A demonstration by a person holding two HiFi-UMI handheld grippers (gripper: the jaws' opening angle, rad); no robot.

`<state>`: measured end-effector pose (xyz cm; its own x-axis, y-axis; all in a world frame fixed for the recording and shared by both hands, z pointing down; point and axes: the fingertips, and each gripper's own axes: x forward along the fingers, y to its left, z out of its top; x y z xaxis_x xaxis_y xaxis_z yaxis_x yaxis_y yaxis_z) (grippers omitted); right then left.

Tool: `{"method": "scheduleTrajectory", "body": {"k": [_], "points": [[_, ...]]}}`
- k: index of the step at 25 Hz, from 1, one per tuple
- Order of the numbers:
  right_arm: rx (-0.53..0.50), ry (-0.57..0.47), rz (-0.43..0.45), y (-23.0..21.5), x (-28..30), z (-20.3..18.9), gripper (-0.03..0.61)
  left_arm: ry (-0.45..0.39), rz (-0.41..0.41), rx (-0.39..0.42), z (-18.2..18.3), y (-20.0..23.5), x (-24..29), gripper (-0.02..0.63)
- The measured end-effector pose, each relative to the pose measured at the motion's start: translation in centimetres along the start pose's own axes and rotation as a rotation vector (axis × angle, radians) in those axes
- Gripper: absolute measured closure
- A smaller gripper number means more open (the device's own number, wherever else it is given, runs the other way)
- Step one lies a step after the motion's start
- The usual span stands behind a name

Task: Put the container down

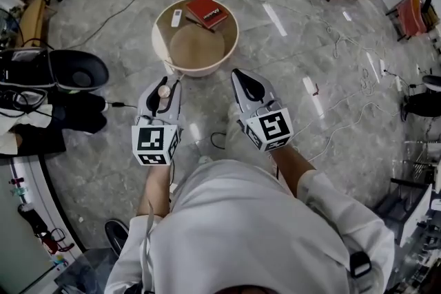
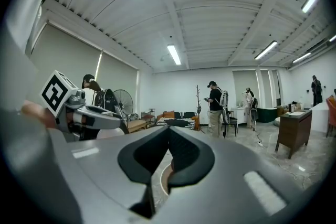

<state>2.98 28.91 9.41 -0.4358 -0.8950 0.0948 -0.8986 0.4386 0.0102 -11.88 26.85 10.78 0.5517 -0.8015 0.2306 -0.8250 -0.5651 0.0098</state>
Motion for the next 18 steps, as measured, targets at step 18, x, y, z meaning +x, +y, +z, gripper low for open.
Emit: {"method": "scheduleTrajectory", "body": {"k": [18], "points": [[-0.046,0.019,0.214,-16.4,18.7,-3.8,0.575,0.036,0.156,-0.022,-0.8,5.9,23.4,0.497]]}}
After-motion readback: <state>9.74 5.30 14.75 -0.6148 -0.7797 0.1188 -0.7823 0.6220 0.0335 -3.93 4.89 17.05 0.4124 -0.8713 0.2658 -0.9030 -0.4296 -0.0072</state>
